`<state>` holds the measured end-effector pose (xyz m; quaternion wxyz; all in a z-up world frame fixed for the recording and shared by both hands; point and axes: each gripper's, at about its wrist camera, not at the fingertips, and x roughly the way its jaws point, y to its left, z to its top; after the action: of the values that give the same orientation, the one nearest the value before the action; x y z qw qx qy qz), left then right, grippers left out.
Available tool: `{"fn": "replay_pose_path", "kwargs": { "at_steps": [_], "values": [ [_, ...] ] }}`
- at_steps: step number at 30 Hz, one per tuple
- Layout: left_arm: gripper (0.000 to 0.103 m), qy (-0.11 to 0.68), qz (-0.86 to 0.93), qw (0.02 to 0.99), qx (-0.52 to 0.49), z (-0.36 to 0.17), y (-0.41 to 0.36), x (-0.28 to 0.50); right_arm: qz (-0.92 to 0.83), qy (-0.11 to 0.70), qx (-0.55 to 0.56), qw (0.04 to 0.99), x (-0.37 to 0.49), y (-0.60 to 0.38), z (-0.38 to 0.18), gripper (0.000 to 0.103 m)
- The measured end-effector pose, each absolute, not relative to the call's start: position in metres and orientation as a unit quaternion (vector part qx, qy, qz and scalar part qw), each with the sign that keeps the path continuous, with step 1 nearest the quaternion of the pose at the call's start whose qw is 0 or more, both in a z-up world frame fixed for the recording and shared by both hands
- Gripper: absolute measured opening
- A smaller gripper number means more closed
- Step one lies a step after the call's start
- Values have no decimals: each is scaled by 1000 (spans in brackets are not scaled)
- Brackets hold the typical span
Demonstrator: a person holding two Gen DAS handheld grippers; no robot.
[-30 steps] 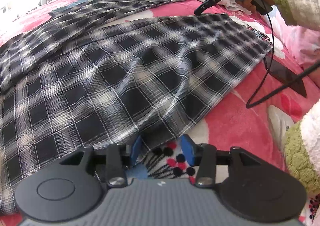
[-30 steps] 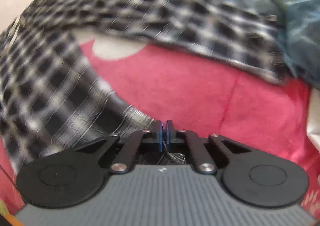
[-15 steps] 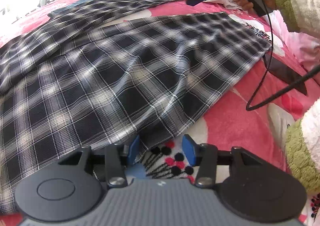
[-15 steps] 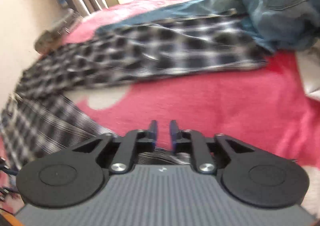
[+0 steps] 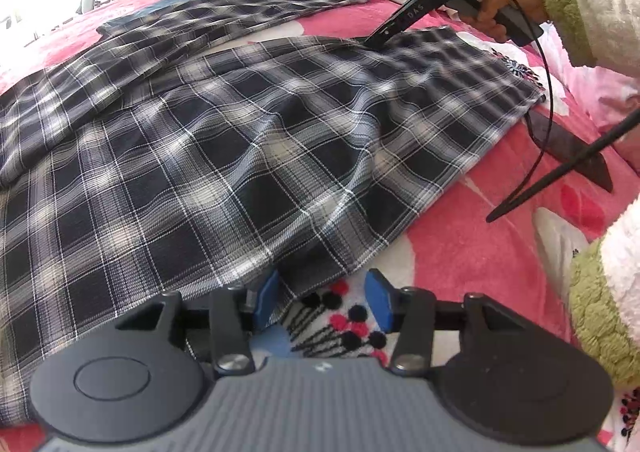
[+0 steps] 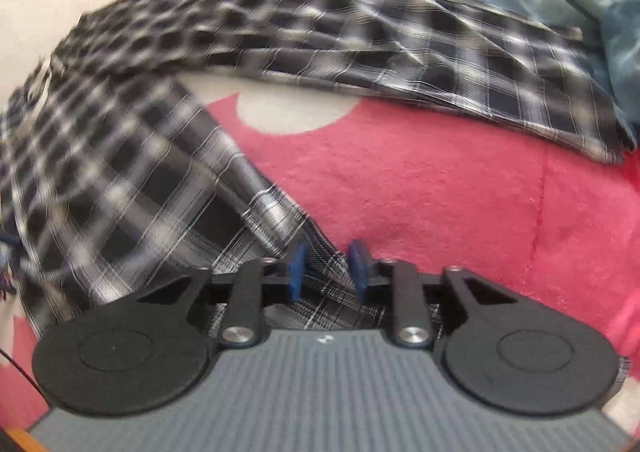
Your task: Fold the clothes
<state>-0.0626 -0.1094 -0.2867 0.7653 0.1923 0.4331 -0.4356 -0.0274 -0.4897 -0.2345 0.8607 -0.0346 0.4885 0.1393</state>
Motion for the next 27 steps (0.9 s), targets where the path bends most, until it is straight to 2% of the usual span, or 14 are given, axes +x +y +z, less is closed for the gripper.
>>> {"fn": "replay_pose_path", "kwargs": {
  "at_steps": [1, 4, 12, 17, 19, 23, 27],
  "values": [
    [49, 433, -435, 766, 192, -287, -110, -63, 138, 485, -43, 863, -28, -488, -233, 6],
    [49, 433, -435, 766, 191, -287, -110, -64, 124, 462, -54, 877, -33, -487, -228, 2],
    [49, 430, -435, 766, 197, -287, -110, -67, 88, 432, -67, 895, -29, -485, -237, 2],
    [49, 429, -435, 767, 198, -287, -110, -68, 48, 418, -59, 905, -27, -484, -248, 7],
    [49, 429, -435, 767, 198, -287, -110, -68, 15, 401, -40, 915, -30, -494, -242, 9],
    [49, 425, -435, 768, 201, -288, -110, -70, -54, 365, 86, 925, -52, -539, -220, 10],
    [50, 418, -435, 770, 206, -289, -111, -73, -62, 393, 147, 906, -69, -554, -228, 10]
  ]
}}
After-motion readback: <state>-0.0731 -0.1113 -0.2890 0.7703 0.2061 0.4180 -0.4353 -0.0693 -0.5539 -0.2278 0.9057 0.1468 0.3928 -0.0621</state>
